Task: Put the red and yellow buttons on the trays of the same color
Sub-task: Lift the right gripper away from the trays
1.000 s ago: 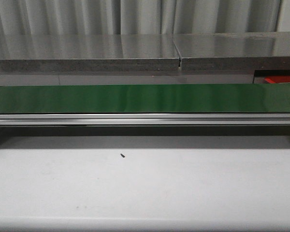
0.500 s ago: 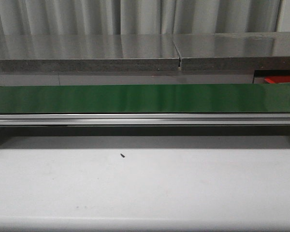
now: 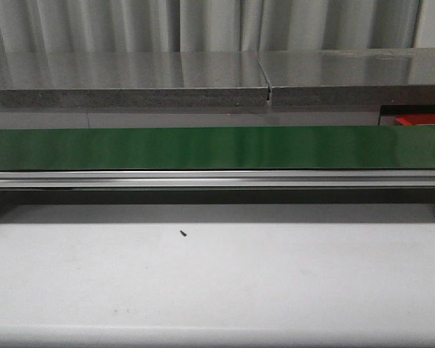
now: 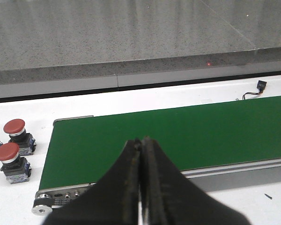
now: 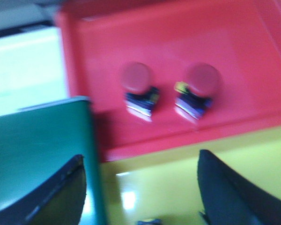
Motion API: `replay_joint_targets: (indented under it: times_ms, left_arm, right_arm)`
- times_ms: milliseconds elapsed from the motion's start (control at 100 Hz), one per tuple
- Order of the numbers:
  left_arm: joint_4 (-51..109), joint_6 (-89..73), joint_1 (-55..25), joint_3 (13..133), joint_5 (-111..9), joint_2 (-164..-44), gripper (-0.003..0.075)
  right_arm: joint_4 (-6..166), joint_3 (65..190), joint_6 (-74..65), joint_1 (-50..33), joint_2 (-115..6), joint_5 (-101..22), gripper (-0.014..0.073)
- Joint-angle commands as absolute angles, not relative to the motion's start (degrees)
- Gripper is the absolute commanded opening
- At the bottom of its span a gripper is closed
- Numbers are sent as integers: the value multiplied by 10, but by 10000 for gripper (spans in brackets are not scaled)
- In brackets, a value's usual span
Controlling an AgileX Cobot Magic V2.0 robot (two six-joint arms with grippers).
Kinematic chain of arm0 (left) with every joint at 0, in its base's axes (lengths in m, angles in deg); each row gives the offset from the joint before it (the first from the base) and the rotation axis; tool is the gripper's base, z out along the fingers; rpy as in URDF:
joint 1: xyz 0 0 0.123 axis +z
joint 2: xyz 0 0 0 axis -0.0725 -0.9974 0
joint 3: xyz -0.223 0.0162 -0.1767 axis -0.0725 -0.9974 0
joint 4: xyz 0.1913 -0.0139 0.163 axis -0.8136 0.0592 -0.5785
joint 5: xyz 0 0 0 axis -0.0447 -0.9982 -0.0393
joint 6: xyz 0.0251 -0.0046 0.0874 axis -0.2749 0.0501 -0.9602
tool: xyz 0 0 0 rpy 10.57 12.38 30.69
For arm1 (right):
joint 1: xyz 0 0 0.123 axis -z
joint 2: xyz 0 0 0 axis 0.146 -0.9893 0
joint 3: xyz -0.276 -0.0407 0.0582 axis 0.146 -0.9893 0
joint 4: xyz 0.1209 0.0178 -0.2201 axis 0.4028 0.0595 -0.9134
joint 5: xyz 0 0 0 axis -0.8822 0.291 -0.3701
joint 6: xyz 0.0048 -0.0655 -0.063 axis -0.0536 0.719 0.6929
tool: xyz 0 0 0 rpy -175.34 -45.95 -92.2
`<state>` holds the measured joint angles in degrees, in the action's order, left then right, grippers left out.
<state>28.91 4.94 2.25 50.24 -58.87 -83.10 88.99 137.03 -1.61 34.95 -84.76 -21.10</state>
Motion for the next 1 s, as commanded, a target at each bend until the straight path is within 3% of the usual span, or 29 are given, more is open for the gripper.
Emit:
replay_joint_targets:
  times_ms: [0, 440, 630, 750, 870, 990]
  left_arm:
    - [301, 48, 18, 517, -550, -831, -19]
    - [301, 48, 18, 517, -550, -831, -19]
    - [301, 48, 18, 517, -550, -831, -19]
    - [301, 48, 18, 517, -539, -832, -19]
    - [302, 48, 18, 517, -536, -834, -19]
    - [302, 48, 18, 517, -536, -834, -19]
  right_arm:
    - [901, 1383, 0, 321, -792, -216, 510]
    - [901, 1226, 31, 161, -619, -239, 510]
    - [901, 1149, 31, 132, -551, -245, 496]
    - [901, 1119, 31, 132, -516, -245, 368]
    - [901, 1112, 31, 132, -490, -247, 142]
    - [901, 1112, 31, 132, -480, -249, -30]
